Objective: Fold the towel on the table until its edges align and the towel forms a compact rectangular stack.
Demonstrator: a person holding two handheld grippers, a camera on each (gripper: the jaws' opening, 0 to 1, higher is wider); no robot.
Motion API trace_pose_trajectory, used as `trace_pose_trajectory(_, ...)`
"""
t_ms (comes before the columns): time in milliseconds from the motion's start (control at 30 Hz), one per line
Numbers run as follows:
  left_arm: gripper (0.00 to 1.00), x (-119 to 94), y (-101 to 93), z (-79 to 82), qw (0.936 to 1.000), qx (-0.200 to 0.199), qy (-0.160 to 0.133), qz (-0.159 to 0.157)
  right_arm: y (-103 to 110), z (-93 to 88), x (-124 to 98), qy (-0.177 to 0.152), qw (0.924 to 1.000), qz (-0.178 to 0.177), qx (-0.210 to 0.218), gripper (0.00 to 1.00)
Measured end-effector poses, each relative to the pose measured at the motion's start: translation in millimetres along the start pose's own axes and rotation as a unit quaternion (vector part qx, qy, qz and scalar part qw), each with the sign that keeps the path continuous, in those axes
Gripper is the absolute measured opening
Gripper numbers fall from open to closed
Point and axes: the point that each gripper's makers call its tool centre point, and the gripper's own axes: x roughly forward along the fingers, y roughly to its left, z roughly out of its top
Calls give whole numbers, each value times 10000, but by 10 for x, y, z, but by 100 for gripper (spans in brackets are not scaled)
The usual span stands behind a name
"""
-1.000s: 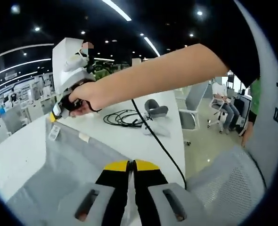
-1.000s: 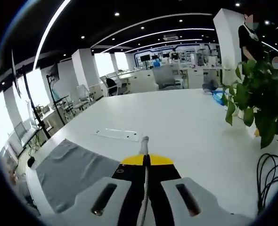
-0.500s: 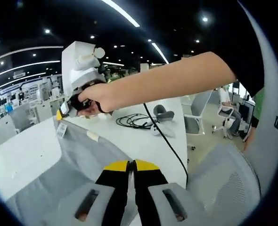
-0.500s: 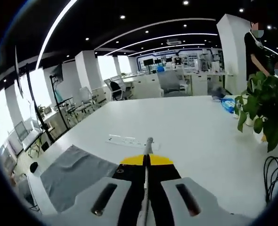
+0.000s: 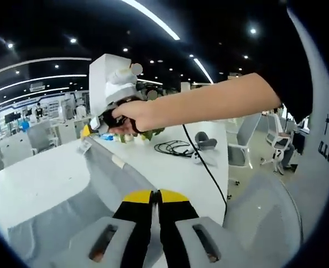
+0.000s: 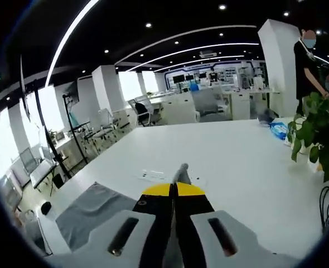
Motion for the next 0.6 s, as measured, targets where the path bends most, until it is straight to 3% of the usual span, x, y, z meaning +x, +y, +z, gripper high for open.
trace_pose_trajectory(333, 3, -478, 408, 3, 9974, -137, -131, 689, 454, 150, 116, -123, 9994, 289, -114, 0)
trace_pose_trajectory(600, 3, -780, 602, -8, 9940, -212, -185, 1054, 791, 275, 227, -243, 9983, 535, -34, 0)
